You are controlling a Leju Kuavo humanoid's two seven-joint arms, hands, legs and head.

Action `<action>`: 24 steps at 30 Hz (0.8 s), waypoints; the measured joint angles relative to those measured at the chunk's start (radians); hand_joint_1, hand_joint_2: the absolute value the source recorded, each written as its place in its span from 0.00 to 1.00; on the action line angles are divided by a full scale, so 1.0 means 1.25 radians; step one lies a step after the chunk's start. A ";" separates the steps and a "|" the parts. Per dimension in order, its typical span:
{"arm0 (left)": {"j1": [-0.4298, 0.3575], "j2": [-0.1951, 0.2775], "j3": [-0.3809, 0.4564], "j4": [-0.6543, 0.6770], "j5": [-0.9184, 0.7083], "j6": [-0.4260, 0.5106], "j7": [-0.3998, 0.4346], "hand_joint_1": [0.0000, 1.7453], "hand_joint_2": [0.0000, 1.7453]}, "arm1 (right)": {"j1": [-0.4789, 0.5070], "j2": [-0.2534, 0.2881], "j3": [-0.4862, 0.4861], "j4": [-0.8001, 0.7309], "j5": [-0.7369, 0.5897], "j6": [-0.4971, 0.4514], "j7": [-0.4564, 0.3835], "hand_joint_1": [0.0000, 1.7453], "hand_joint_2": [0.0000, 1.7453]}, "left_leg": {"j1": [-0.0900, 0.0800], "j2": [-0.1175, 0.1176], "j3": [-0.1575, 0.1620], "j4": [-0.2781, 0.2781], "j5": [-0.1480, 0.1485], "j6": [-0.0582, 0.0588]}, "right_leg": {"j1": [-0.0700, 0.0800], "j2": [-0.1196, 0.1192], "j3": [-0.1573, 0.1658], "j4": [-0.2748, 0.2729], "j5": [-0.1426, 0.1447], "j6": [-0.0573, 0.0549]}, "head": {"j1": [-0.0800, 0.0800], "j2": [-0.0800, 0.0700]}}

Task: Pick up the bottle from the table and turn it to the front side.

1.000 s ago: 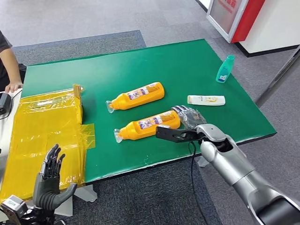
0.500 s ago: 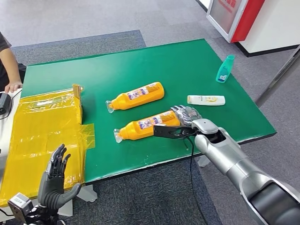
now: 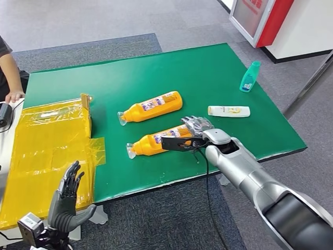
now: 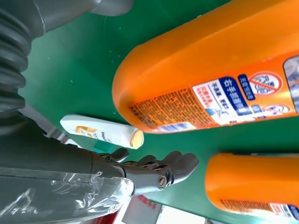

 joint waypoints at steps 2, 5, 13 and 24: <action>-0.001 0.001 -0.003 0.003 -0.002 0.001 0.000 0.00 1.00 | -0.005 0.007 0.001 0.017 -0.002 -0.002 -0.002 0.00 1.00 | 0.000 0.000 0.000 0.000 0.000 0.000 | 0.000 0.000 0.000 0.000 0.000 0.000 | 0.000 0.000; -0.004 0.001 -0.011 0.007 -0.003 0.004 0.000 0.00 1.00 | -0.014 0.015 0.000 0.047 -0.011 -0.008 -0.010 0.00 1.00 | 0.000 0.000 0.000 0.000 0.000 0.000 | 0.000 0.000 0.000 0.000 0.000 0.000 | 0.000 0.000; -0.011 0.004 -0.025 0.020 -0.003 0.007 -0.001 0.00 1.00 | -0.031 0.029 0.000 0.134 -0.022 -0.023 -0.035 0.00 1.00 | 0.000 0.000 0.000 0.000 0.000 0.000 | 0.000 0.000 0.000 0.000 0.000 0.000 | 0.000 0.000; -0.015 0.008 -0.041 0.031 -0.005 0.008 -0.002 0.00 1.00 | -0.038 0.042 -0.002 0.192 -0.022 -0.047 -0.036 0.00 1.00 | 0.000 0.000 0.000 0.000 0.000 0.000 | 0.000 0.000 0.000 0.000 0.000 0.000 | 0.000 0.000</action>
